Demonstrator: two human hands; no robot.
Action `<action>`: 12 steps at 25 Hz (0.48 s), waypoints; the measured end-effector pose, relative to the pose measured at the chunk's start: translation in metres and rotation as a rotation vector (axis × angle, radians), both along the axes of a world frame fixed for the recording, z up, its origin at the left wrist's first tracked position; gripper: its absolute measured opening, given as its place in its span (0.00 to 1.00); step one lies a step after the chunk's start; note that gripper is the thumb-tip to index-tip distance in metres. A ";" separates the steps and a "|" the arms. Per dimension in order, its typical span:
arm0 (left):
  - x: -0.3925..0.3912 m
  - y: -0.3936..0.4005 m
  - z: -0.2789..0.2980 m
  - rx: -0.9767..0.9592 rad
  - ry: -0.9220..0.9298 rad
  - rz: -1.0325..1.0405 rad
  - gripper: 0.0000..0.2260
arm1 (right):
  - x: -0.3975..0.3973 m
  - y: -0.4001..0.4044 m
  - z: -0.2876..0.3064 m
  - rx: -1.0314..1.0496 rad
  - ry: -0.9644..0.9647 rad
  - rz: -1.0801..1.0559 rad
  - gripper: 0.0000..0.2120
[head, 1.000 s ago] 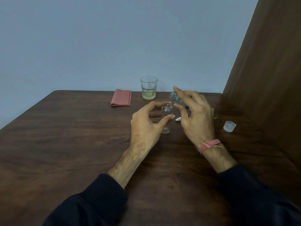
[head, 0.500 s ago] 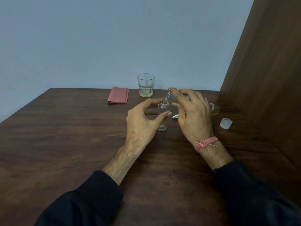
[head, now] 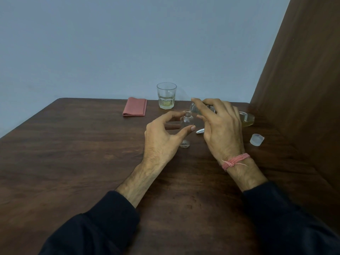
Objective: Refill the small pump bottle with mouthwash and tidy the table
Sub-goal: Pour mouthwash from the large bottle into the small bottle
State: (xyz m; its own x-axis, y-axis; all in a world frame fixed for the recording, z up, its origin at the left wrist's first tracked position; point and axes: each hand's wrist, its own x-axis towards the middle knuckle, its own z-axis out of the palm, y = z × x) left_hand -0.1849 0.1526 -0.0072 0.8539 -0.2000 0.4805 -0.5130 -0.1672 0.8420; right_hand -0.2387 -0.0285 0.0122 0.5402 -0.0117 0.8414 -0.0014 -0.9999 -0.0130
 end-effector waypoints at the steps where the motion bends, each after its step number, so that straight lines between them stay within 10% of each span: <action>1: 0.000 0.000 0.000 0.001 -0.001 0.000 0.21 | 0.000 0.000 0.000 -0.007 0.000 -0.007 0.34; 12: -0.002 0.000 0.002 0.017 -0.009 0.009 0.22 | -0.002 0.001 0.003 -0.048 0.009 -0.039 0.33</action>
State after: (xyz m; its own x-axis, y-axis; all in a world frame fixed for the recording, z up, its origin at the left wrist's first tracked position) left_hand -0.1869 0.1524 -0.0056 0.8512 -0.2000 0.4852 -0.5192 -0.1861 0.8342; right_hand -0.2404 -0.0277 0.0152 0.5478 0.0075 0.8365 -0.0401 -0.9986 0.0352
